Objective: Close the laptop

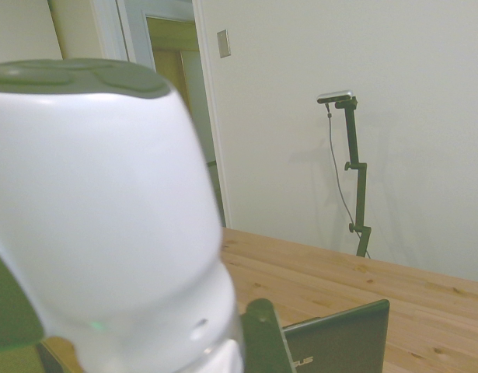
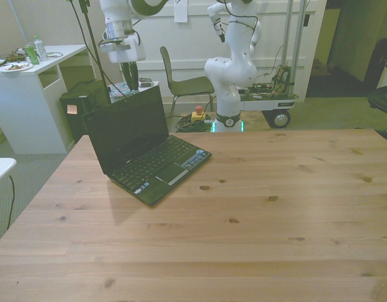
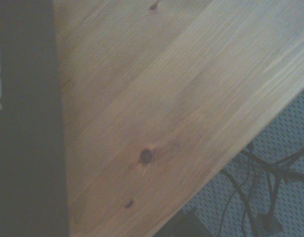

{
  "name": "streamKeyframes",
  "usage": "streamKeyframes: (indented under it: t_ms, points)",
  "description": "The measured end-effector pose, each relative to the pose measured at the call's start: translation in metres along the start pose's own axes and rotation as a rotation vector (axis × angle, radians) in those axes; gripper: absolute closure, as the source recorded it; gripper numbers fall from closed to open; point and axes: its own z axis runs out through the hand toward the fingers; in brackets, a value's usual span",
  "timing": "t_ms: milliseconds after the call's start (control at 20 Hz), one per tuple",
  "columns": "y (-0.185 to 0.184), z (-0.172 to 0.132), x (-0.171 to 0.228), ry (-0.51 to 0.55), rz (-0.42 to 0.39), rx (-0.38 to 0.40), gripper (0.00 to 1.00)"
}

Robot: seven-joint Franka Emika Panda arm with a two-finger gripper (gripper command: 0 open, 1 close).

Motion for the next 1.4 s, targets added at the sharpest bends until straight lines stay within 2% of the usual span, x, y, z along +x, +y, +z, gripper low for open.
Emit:
streamKeyframes:
  t_ms: [200, 400, 850, 1150, 1400]
  points:
    - [-0.029, -0.004, 0.024, 0.019, -0.032, -0.012, 1.00]
    - [-0.074, -0.014, 0.023, 0.061, -0.102, -0.003, 1.00]
    - [-0.184, 0.018, -0.029, 0.136, -0.290, 0.022, 1.00]
    - [-0.225, 0.038, -0.074, 0.166, -0.372, 0.034, 1.00]
    - [-0.237, 0.061, -0.093, 0.169, -0.406, 0.032, 1.00]
